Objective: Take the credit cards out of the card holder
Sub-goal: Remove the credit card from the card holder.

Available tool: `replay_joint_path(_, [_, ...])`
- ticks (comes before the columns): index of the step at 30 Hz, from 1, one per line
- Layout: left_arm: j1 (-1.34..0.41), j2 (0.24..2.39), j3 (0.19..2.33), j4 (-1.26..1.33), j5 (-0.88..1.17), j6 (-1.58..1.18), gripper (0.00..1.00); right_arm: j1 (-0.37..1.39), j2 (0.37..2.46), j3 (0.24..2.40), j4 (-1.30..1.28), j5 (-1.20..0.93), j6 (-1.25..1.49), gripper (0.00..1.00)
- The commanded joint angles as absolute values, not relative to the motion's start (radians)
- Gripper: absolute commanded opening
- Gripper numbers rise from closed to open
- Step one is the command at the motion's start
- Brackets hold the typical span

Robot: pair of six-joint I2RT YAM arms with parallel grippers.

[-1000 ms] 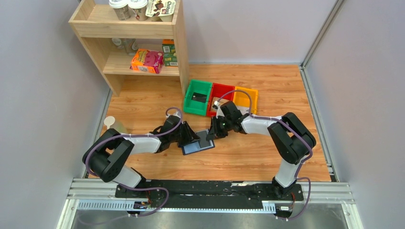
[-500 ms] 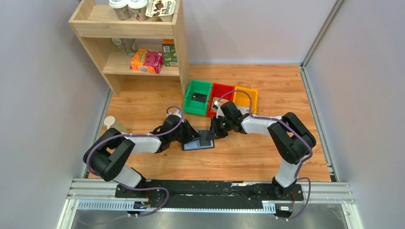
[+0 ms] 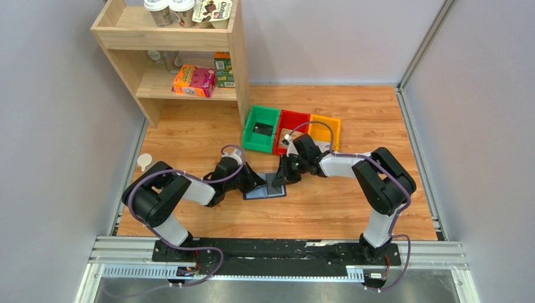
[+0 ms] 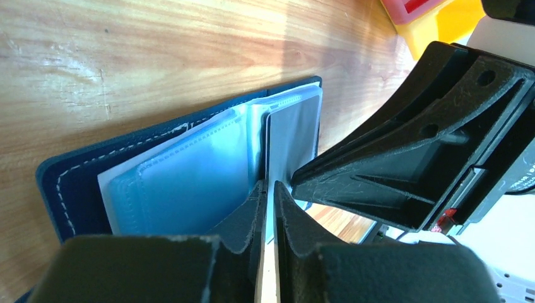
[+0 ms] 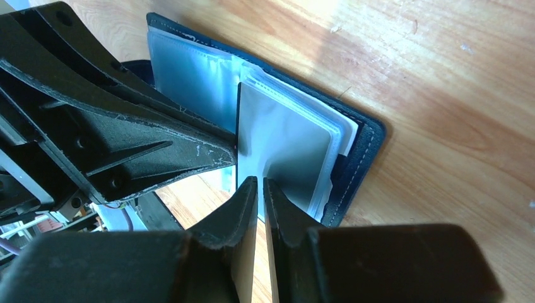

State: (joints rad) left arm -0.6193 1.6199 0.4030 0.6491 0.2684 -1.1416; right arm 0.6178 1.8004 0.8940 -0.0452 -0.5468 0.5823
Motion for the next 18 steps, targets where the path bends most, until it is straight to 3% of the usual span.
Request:
replay_joint_path(1, [-0.632,1.603,0.379,0.773,0.299,-1.149,0.12,0.601,1.842,0.851,-0.049,-0.491,0.575,0.17])
replay_joint_path(5, [-0.632,1.600,0.380,0.750,0.287,-1.140,0.00,0.586,1.827,0.845,-0.048,-0.497,0.578,0.17])
replay_joint_path(16, [-0.632,1.520,0.382,0.611,0.230,-1.105,0.00,0.581,1.724,0.894,-0.126,-0.440,0.540,0.28])
replay_joint_path(18, [-0.632,1.522,0.399,0.600,0.242,-1.101,0.04,0.581,1.715,0.903,-0.141,-0.427,0.529,0.29])
